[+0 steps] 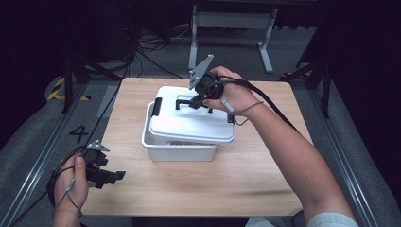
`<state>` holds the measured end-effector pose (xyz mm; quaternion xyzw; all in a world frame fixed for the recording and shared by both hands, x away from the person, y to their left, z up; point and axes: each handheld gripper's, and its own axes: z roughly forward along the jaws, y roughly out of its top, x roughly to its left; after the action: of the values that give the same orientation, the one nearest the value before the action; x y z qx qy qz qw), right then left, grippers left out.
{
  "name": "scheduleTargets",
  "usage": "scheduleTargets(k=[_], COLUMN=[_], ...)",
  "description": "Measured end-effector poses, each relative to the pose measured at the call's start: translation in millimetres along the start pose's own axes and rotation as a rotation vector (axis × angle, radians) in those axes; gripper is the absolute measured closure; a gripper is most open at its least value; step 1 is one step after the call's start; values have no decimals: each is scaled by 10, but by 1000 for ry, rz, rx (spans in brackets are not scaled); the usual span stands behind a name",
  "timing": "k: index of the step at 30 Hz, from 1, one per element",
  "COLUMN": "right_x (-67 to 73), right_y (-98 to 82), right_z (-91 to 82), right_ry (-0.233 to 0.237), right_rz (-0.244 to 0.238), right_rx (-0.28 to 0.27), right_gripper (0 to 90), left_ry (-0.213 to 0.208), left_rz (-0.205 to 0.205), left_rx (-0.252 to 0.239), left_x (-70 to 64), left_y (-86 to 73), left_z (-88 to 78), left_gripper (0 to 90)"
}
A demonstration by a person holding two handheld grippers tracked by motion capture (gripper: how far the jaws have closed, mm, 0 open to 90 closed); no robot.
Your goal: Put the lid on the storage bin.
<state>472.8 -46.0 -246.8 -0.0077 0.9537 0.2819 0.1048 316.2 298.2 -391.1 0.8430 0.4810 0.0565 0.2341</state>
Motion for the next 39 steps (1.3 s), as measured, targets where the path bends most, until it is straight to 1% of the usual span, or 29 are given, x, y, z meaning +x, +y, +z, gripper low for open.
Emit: scheduleTargets(k=[5,6,7,9,12,14,18,20,22,24,27,29,32,34,39], right_x=[30,35,39,45,49,49,39,25,18,11,2,-2,-17,-25,-8], right_y=[87,105,122,159,193,206,207,199,188,179,162,154,142,139,127], right_z=[97,115,133,169,219,265,355,387,419,448,490,511,543,557,618], right_ry=[12,12,12,16,26,32,41,43,47,52,58,55,55,62,61], right_rz=[-11,-15,-18,-28,-29,-32,-33,-37,-30,-39,-35,-31,-30,-30,-31], right_rx=[-3,-2,-2,0,-5,-3,14,20,27,37,42,45,43,40,70], right_gripper=[849,849,849,849,849,849,849,849,849,849,848,849,848,848,848], left_ry=[1,-2,-1,1,-9,-12,-12,-8,-8,-8,-10,-13,-9,-7,-8], left_rz=[3,11,7,13,20,23,27,22,23,23,22,25,19,24,19], left_rx=[-11,-9,-12,-15,-10,-16,-20,-25,-26,-26,-25,-22,-26,-26,-29], left_x=[12,21,20,23,17,12,19,19,23,23,21,24,22,26,27], left_y=[30,39,46,57,70,79,86,86,87,87,82,76,68,64,56], left_z=[3,1,2,5,5,1,-17,-16,-15,-14,-17,-19,-26,-33,-39], left_gripper=[169,169,169,168,169,168,168,168,168,168,168,168,168,168,168])
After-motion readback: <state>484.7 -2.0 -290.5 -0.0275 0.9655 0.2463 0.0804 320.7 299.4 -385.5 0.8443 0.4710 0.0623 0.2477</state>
